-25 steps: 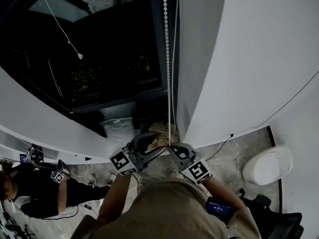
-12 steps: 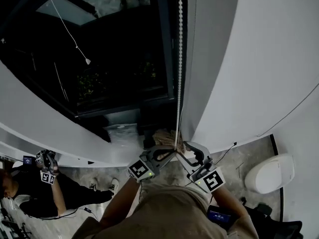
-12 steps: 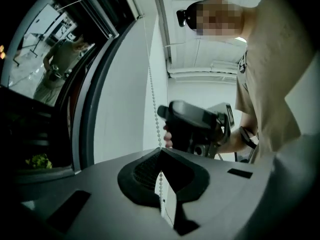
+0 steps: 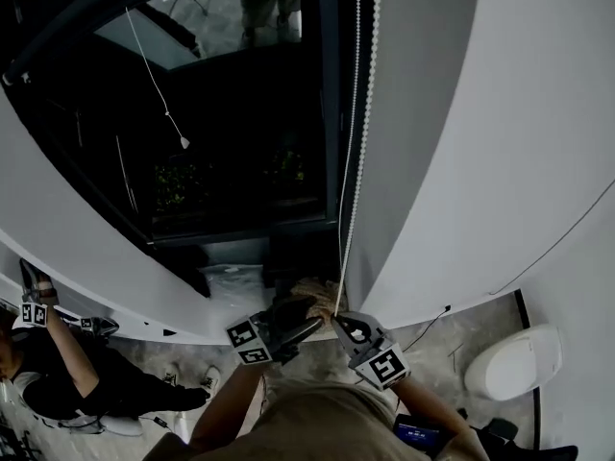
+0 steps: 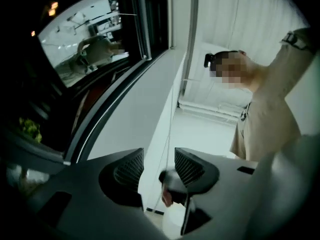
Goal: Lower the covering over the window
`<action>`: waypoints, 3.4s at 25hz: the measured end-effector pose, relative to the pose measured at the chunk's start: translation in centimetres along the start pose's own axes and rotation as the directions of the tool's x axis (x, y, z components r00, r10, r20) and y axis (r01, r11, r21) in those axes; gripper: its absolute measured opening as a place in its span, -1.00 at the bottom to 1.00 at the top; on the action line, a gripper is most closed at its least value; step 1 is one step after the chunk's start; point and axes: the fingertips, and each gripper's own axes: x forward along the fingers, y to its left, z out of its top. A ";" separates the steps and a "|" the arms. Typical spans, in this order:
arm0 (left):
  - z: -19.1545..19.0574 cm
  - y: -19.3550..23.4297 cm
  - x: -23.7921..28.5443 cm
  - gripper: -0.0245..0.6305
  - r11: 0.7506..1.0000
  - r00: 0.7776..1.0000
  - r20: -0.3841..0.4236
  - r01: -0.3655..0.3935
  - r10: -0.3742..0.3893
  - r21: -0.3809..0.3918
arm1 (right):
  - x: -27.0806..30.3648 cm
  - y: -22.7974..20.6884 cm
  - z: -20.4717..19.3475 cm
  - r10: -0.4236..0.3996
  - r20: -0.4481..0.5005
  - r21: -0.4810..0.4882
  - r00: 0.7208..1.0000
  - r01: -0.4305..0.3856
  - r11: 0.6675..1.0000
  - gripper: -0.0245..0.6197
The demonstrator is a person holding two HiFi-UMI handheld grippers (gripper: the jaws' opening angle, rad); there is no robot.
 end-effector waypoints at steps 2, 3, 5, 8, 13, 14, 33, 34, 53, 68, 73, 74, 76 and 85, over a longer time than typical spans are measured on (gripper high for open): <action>2.1 -1.4 1.8 -0.36 0.994 0.999 -0.037 0.013 -0.009 0.113 | 0.0 1.2 -2.5 0.028 -0.073 0.026 0.997 -0.026 0.999 -0.90; 2.6 -2.2 3.1 -0.36 0.984 0.997 -0.071 0.026 -0.014 0.174 | 0.2 1.7 -2.7 0.046 -0.086 0.030 0.995 -0.043 0.999 -0.90; 2.7 -2.6 5.1 -0.46 0.960 0.990 -0.139 0.027 0.012 0.279 | 0.8 2.2 -2.0 0.075 -0.086 0.014 0.993 -0.074 0.997 -0.90; -1.3 -1.2 5.4 -0.88 0.931 0.960 -0.264 0.012 0.091 0.365 | 0.4 1.7 -1.0 0.026 -0.036 -0.083 0.999 -0.029 0.996 -0.90; -6.3 0.2 2.1 -0.88 0.980 0.957 -0.268 -0.067 0.116 0.188 | -1.7 2.0 -4.2 -0.001 -0.093 -0.057 0.996 -0.004 0.998 -0.90; -6.0 0.3 1.7 -0.88 0.979 0.961 -0.249 -0.077 0.123 0.187 | -1.5 2.3 -4.3 0.009 -0.097 -0.053 0.995 -0.014 0.998 -0.91; -6.4 1.8 1.7 -0.88 0.930 0.925 -0.312 -0.098 0.217 0.354 | 1.4 -2.0 6.6 0.100 0.206 0.112 0.973 -0.125 0.986 -0.52; -6.9 1.7 1.6 -0.88 0.930 0.924 -0.315 -0.095 0.215 0.355 | 1.8 -1.0 7.3 0.143 0.216 0.089 0.966 -0.165 0.982 -0.52; -9.5 0.6 0.8 -0.88 0.944 0.905 -0.381 -0.058 0.187 0.325 | 2.6 -0.9 7.4 0.130 0.194 0.120 0.972 -0.155 0.981 -0.48; -0.6 0.3 -0.5 -0.33 0.956 0.985 -0.149 -0.038 0.084 0.290 | 1.2 -3.1 -0.1 0.016 0.024 0.138 1.000 -0.020 0.990 -0.89; 5.4 0.1 5.7 -0.52 0.931 0.985 -0.113 -0.080 0.128 0.355 | 1.3 -0.3 -2.7 0.075 -0.051 0.161 0.996 -0.065 0.985 -0.89; 5.4 -0.1 6.2 -0.85 0.930 0.984 -0.116 -0.085 0.134 0.358 | 1.3 -0.1 -2.5 0.076 -0.047 0.159 0.996 -0.068 0.985 -0.88; 4.9 -0.6 6.3 -0.86 0.930 0.986 -0.101 -0.090 0.134 0.357 | 0.7 0.1 -2.3 0.073 -0.038 0.130 0.997 -0.067 0.989 -0.88; -2.4 -0.4 3.7 -0.87 0.928 0.962 -0.195 -0.113 0.191 0.355 | -3.3 -2.0 8.6 -0.019 0.323 0.103 0.946 -0.015 0.995 -0.26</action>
